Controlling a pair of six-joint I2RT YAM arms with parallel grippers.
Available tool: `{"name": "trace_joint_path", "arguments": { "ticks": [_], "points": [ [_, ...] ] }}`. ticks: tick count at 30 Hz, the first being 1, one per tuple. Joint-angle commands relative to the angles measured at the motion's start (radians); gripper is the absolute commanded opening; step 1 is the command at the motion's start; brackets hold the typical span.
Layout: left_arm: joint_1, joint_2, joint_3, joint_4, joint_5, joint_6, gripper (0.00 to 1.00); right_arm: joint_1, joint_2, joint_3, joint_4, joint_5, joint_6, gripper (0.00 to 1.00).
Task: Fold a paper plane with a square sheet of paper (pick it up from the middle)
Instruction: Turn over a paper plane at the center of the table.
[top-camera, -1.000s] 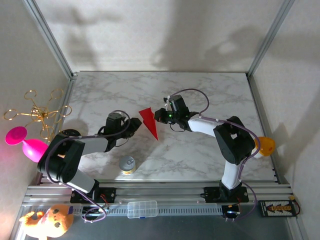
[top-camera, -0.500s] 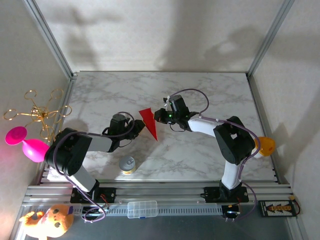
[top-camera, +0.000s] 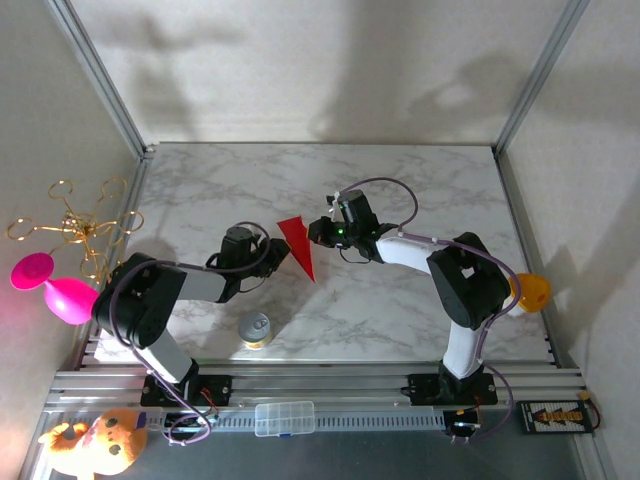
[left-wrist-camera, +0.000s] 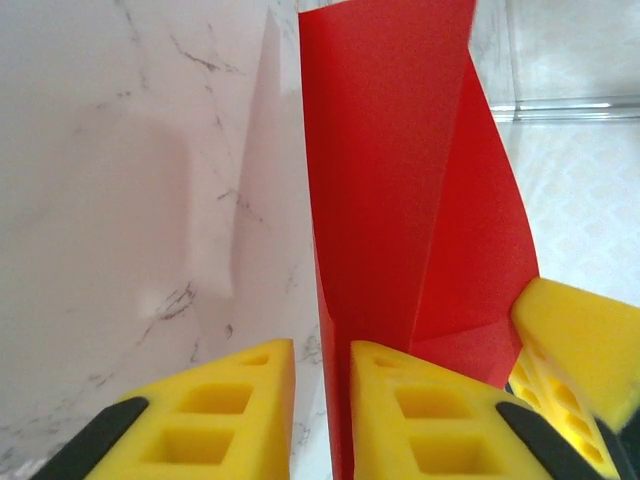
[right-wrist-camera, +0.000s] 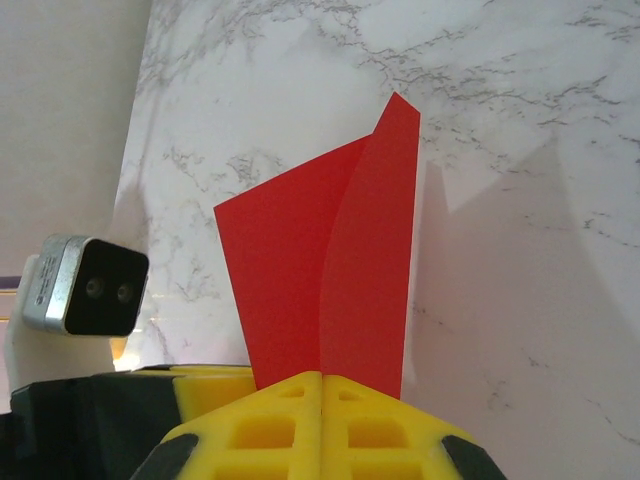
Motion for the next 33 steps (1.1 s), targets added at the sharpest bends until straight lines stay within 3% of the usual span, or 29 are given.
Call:
{"name": "trace_joint_path", "arguments": {
  "ticks": [1, 11, 24, 33],
  "points": [
    [0.005, 0.034, 0.032, 0.024, -0.006, 0.010, 0.18, -0.008, -0.016, 0.002, 0.016, -0.027, 0.012, 0.00],
    [0.020, 0.095, 0.047, 0.145, 0.027, -0.034, 0.19, -0.016, -0.018, -0.021, 0.042, -0.049, 0.029, 0.00],
    [0.021, 0.150, 0.070, 0.200, 0.032, -0.086, 0.00, -0.033, -0.023, -0.054, 0.029, -0.041, 0.034, 0.00],
    [-0.003, 0.136, 0.120, 0.049, 0.031, 0.021, 0.00, -0.033, 0.017, -0.002, -0.104, 0.031, -0.043, 0.29]
  ]
}}
